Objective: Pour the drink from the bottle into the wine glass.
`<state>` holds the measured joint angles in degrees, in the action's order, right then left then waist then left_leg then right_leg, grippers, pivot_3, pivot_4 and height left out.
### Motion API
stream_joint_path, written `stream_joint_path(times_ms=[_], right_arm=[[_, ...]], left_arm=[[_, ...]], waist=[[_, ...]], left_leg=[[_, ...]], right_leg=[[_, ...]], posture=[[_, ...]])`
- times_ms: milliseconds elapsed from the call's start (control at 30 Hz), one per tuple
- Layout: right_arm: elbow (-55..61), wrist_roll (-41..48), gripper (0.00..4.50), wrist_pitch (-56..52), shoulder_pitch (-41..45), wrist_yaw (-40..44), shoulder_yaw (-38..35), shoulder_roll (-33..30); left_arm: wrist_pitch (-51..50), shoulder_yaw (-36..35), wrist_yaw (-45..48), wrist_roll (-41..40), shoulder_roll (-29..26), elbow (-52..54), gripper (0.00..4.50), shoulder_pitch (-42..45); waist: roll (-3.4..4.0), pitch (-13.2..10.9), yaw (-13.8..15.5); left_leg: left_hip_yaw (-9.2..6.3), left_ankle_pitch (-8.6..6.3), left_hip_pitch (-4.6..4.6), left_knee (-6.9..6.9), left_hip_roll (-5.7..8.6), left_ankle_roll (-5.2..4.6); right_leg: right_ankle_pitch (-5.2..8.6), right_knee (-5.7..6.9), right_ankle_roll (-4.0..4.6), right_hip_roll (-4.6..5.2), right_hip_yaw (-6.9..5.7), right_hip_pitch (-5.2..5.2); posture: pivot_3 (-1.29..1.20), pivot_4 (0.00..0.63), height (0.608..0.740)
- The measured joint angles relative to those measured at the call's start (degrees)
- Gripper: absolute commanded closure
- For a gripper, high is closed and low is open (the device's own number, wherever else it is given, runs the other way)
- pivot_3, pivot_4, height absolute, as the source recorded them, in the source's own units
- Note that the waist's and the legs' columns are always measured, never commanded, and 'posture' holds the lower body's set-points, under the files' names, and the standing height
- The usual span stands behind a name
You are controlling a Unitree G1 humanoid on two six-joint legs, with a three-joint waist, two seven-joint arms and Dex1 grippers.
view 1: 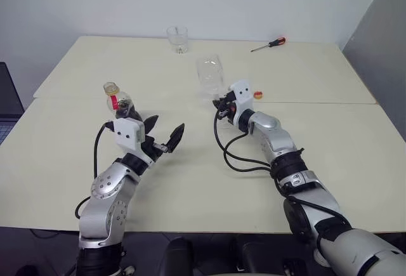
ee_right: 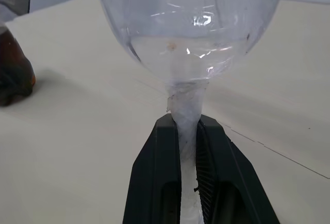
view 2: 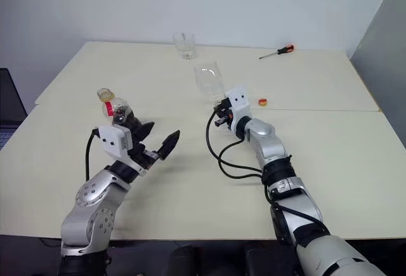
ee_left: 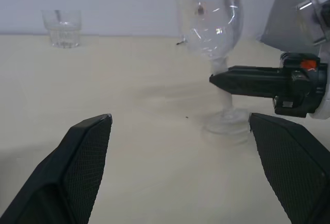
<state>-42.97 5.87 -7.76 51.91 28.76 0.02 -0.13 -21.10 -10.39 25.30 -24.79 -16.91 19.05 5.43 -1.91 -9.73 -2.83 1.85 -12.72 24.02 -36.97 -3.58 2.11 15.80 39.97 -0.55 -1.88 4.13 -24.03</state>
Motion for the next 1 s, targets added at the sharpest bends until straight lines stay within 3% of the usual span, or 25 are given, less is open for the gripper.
stream_joint_path(times_ms=[200, 433, 1000], right_arm=[[-8.1, 0.4, 4.36, 6.0, 2.5, -0.1, -1.1, 2.7], [-10.7, -0.3, 4.36, 9.1, 2.4, 0.5, 0.2, 3.7], [3.5, -0.7, 4.36, 6.0, -8.2, 4.1, 4.2, 0.2]], left_arm=[[-5.1, -2.9, -1.1, -5.6, -1.6, 3.5, 0.0, 2.3], [-6.0, -1.8, -1.0, -5.4, -2.2, 3.9, 0.0, 0.4], [-5.5, 0.1, -0.9, -4.1, -1.9, 1.6, 0.0, 3.3]], waist=[[-0.01, 0.0, -0.4], [-0.01, 0.0, -0.4], [-0.02, 0.0, -0.4]], left_leg=[[-0.02, 0.0, -0.01, 0.02, -0.02, 0.0], [-0.03, 0.0, -0.02, 0.03, -0.02, 0.01], [-0.14, 0.0, -0.27, -0.01, 0.0, 0.01]], right_leg=[[0.0, 0.01, 0.0, -0.02, 0.0, 0.0], [0.0, -0.01, 0.01, 0.0, 0.01, 0.02], [0.02, -0.03, -0.01, 0.0, 0.01, 0.33]], posture=[[0.0, 0.15, 0.74], [0.0, 0.15, 0.74], [0.0, 0.15, 0.74]])
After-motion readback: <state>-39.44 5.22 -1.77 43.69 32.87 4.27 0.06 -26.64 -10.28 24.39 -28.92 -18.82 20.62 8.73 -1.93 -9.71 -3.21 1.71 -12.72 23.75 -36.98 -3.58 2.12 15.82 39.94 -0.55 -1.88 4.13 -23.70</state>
